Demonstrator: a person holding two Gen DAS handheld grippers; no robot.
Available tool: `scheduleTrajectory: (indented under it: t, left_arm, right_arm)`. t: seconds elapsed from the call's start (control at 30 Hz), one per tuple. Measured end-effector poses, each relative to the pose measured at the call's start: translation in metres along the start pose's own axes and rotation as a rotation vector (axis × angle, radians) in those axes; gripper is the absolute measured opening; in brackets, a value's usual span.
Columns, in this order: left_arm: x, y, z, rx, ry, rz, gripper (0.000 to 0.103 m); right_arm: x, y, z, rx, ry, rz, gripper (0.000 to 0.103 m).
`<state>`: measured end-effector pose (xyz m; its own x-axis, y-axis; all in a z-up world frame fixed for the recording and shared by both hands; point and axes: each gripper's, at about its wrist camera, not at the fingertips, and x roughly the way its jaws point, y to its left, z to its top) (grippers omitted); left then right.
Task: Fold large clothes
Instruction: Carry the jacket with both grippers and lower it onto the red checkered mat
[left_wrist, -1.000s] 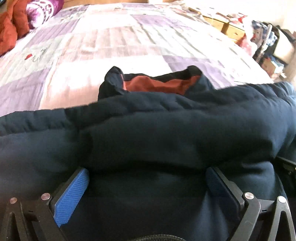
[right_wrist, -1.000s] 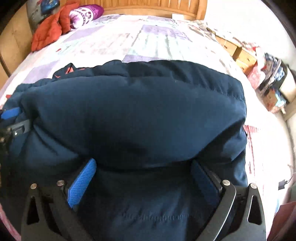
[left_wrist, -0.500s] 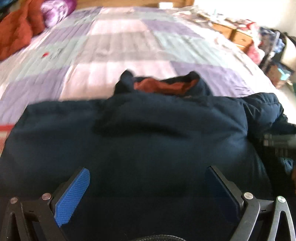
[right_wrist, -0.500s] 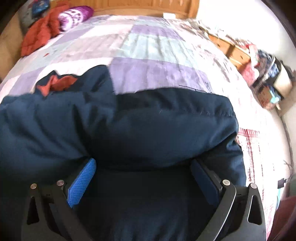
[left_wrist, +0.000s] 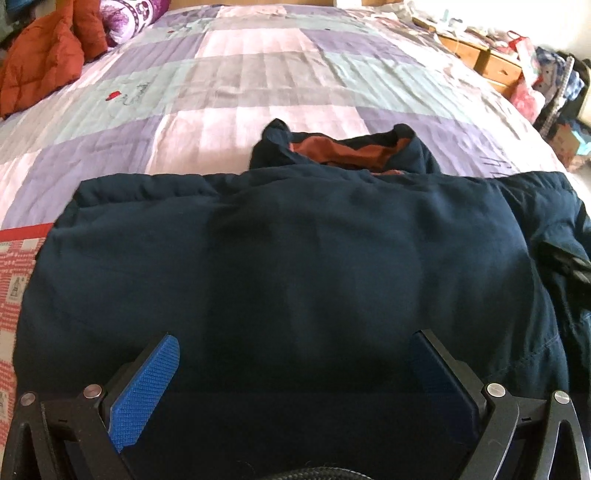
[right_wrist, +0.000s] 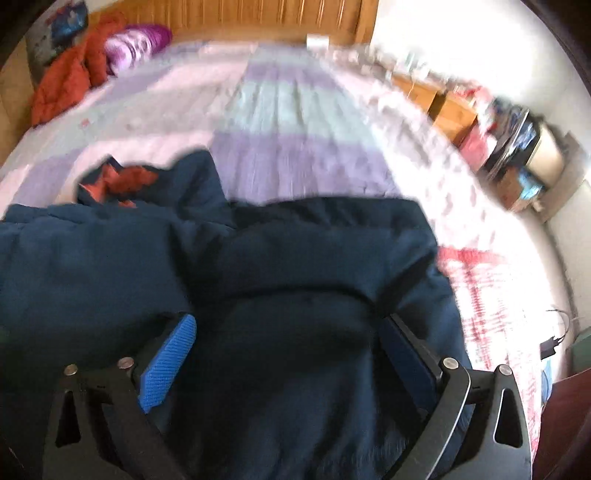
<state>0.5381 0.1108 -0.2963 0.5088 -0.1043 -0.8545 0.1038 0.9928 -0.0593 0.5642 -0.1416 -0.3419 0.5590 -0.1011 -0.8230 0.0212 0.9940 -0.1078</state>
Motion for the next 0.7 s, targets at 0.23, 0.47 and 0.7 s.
scheduleTrajectory:
  t: [0.23, 0.47, 0.7]
  left_arm:
    - [0.056, 0.026, 0.027, -0.055, 0.064, -0.031, 0.103]
    - [0.057, 0.123, 0.058, -0.205, 0.082, 0.165, 0.102]
    - [-0.044, 0.084, -0.013, -0.084, -0.081, 0.041, 0.102]
  right_arm:
    - [0.026, 0.022, -0.006, -0.095, 0.059, 0.106, 0.103]
    - [0.049, -0.132, 0.018, 0.246, 0.144, -0.123, 0.103]
    - [-0.066, -0.078, -0.044, 0.068, -0.095, 0.071, 0.102]
